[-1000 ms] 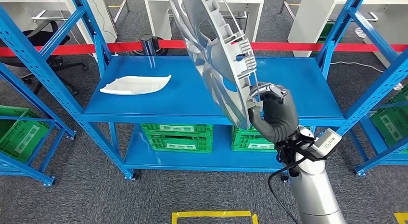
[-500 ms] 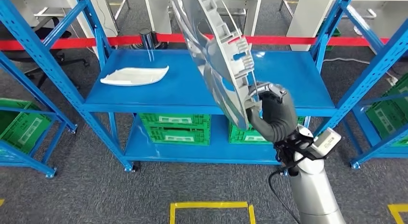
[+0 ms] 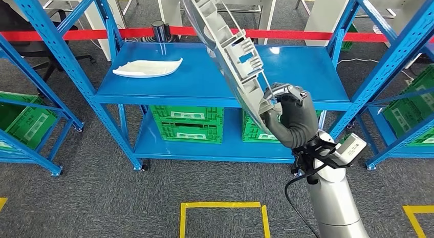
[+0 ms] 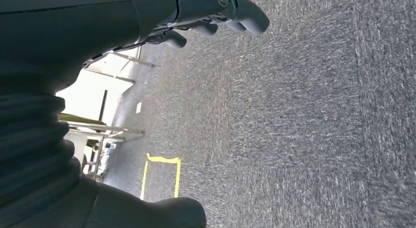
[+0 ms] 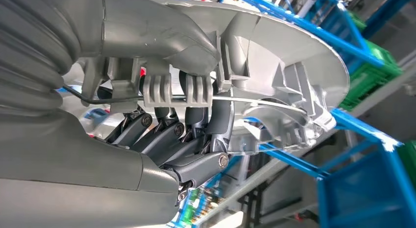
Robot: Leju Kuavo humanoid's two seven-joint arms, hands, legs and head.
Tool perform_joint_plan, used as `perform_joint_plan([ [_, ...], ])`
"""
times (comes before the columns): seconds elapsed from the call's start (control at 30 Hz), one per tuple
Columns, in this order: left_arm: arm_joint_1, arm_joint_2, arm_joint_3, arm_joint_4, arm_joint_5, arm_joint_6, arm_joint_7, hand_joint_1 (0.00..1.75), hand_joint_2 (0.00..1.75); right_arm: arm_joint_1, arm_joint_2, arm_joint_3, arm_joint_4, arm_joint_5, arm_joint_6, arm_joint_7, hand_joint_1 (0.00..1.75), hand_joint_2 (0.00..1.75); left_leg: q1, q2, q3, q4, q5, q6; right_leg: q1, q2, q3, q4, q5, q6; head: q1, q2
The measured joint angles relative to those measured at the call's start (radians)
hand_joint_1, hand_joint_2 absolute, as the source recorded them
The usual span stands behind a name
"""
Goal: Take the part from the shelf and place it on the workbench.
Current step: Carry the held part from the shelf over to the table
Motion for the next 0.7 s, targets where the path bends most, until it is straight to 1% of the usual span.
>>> perform_joint_plan([
  [0.07,0.001,0.0,0.0,0.0,0.0,0.0,-0.001,0.0,1.75,-0.002,0.0,0.0,0.0,0.0,0.001,0.0,1.75,1.75,0.001,-0.001,-0.003,-0.003,0.01,-0.013,-0.001,-0.002,-0.011,-0.005,0.017,-0.014,0.001,0.0],
  [0.1,0.001,0.001,0.001,0.0,0.0,-0.001,-0.002,0.0,1.75,-0.002,0.0,0.001,0.0,0.0,0.001,0.0,1.75,1.75,0.002,-0.002,-0.009,0.005,-0.003,-0.019,-0.003,-0.004,-0.02,-0.008,0.028,-0.022,0.0,0.0],
  [0.13,0.002,0.001,0.001,0.0,0.0,-0.001,-0.002,0.0,1.75,-0.003,0.0,0.001,0.0,0.0,0.001,0.0,1.75,1.75,0.002,-0.002,-0.022,0.033,-0.035,-0.023,-0.005,-0.005,-0.031,-0.01,0.041,-0.029,-0.002,0.0],
  [0.17,0.002,0.001,0.001,0.0,0.001,-0.001,-0.002,0.0,1.75,-0.003,0.0,0.001,0.0,0.0,0.002,0.0,1.75,1.75,0.004,-0.003,-0.037,0.077,-0.082,-0.027,-0.007,-0.006,-0.043,-0.011,0.052,-0.034,-0.003,0.0],
  [0.2,0.002,0.001,0.002,0.0,0.002,-0.002,-0.002,0.0,1.75,-0.003,0.0,0.002,-0.001,0.0,0.002,0.0,1.75,1.75,0.004,-0.003,-0.055,0.14,-0.135,-0.03,-0.007,-0.006,-0.057,-0.011,0.063,-0.037,-0.005,0.0],
  [0.23,0.002,0.001,0.003,0.0,0.002,-0.002,-0.002,0.0,1.75,-0.002,0.0,0.002,-0.001,0.0,0.002,0.0,1.75,1.75,0.005,-0.003,-0.07,0.207,-0.176,-0.033,-0.007,-0.006,-0.071,-0.01,0.075,-0.037,-0.006,0.0],
  [0.27,0.002,0.001,0.004,0.0,0.002,-0.002,-0.002,0.0,1.75,-0.001,0.0,0.002,0.0,0.0,0.002,0.0,1.75,1.75,0.005,-0.003,-0.075,0.258,-0.196,-0.036,-0.007,-0.006,-0.085,-0.01,0.086,-0.037,-0.006,0.0],
  [0.3,0.002,0.001,0.004,0.0,0.002,-0.002,-0.002,0.0,1.75,0.0,0.0,0.002,0.0,0.0,0.002,0.0,1.75,1.75,0.005,-0.003,-0.065,0.283,-0.195,-0.037,-0.007,-0.006,-0.1,-0.009,0.098,-0.035,-0.006,0.0],
  [0.33,0.001,0.001,0.005,0.0,0.002,-0.002,-0.002,0.0,1.75,0.002,0.0,0.002,0.0,0.0,0.002,0.0,1.75,1.75,0.005,-0.003,-0.037,0.269,-0.176,-0.037,-0.008,-0.006,-0.114,-0.008,0.109,-0.032,-0.006,0.0],
  [0.37,0.001,0.001,0.006,0.0,0.002,-0.003,-0.001,0.0,1.75,0.003,0.0,0.002,-0.001,0.0,0.002,0.0,1.75,1.75,0.006,-0.003,0.009,0.219,-0.153,-0.035,-0.008,-0.006,-0.127,-0.008,0.119,-0.029,-0.006,0.0],
  [0.4,0.0,0.002,0.006,0.0,0.002,-0.003,-0.001,0.0,1.75,0.004,0.0,0.002,-0.002,0.0,0.002,0.0,1.75,1.75,0.005,-0.003,0.066,0.147,-0.142,-0.032,-0.007,-0.006,-0.138,-0.006,0.129,-0.025,-0.006,0.0],
  [0.43,-0.001,0.002,0.006,0.0,0.002,-0.005,0.0,0.0,1.75,0.005,0.0,0.002,-0.003,0.0,0.002,0.0,1.75,1.75,0.004,-0.004,0.116,0.075,-0.143,-0.027,-0.006,-0.007,-0.146,-0.004,0.138,-0.02,-0.005,0.0],
  [0.47,-0.001,0.002,0.007,0.0,0.002,-0.007,0.0,0.0,1.75,0.006,0.0,0.002,-0.005,0.0,0.002,-0.001,1.75,1.75,0.002,-0.004,0.149,0.021,-0.149,-0.021,-0.005,-0.007,-0.15,-0.004,0.147,-0.014,-0.004,0.0],
  [0.5,-0.002,0.002,0.007,0.0,0.002,-0.009,-0.001,0.0,1.75,0.006,-0.001,0.003,-0.008,0.0,0.002,-0.001,1.75,1.75,-0.001,-0.005,0.164,-0.009,-0.157,-0.014,-0.005,-0.008,-0.153,-0.004,0.156,-0.008,-0.004,0.0],
  [0.53,-0.001,0.002,0.007,0.0,0.002,-0.012,-0.002,0.0,1.75,0.006,-0.001,0.004,-0.009,0.0,0.002,-0.001,1.75,1.75,-0.004,-0.006,0.164,-0.018,-0.155,-0.006,-0.005,-0.008,-0.154,-0.008,0.165,-0.001,-0.003,0.0],
  [0.57,0.0,0.002,0.008,0.0,0.002,-0.013,-0.002,0.0,1.75,0.006,-0.001,0.006,-0.01,0.0,0.002,-0.002,1.75,1.75,-0.003,-0.004,0.157,-0.019,-0.147,0.003,-0.007,-0.008,-0.155,-0.01,0.171,0.006,-0.003,0.0],
  [0.6,0.0,0.002,0.008,0.001,0.002,-0.015,-0.002,0.0,1.75,0.006,-0.002,0.007,-0.01,0.0,0.002,-0.002,1.75,1.75,-0.002,-0.001,0.151,-0.02,-0.138,0.013,-0.009,-0.007,-0.16,-0.004,0.162,0.011,-0.003,0.0],
  [0.63,0.0,0.003,0.008,0.0,0.003,-0.015,-0.001,0.0,1.75,0.006,-0.002,0.008,-0.011,0.0,0.002,-0.002,1.75,1.75,-0.001,0.001,0.143,-0.022,-0.127,0.021,-0.01,-0.005,-0.169,0.018,0.135,0.017,-0.002,0.0],
  [0.67,0.0,0.003,0.009,0.0,0.003,-0.016,0.0,0.0,1.75,0.005,-0.002,0.009,-0.011,0.001,0.001,-0.002,1.75,1.75,0.0,0.004,0.132,-0.024,-0.114,0.028,-0.011,-0.004,-0.184,0.061,0.09,0.021,-0.001,0.0],
  [0.7,0.0,0.004,0.009,0.0,0.003,-0.016,0.0,0.0,1.75,0.006,-0.002,0.01,-0.011,0.002,0.0,-0.002,1.75,1.75,0.0,0.004,0.118,-0.023,-0.103,0.032,-0.011,-0.004,-0.202,0.123,0.035,0.024,0.0,0.0],
])
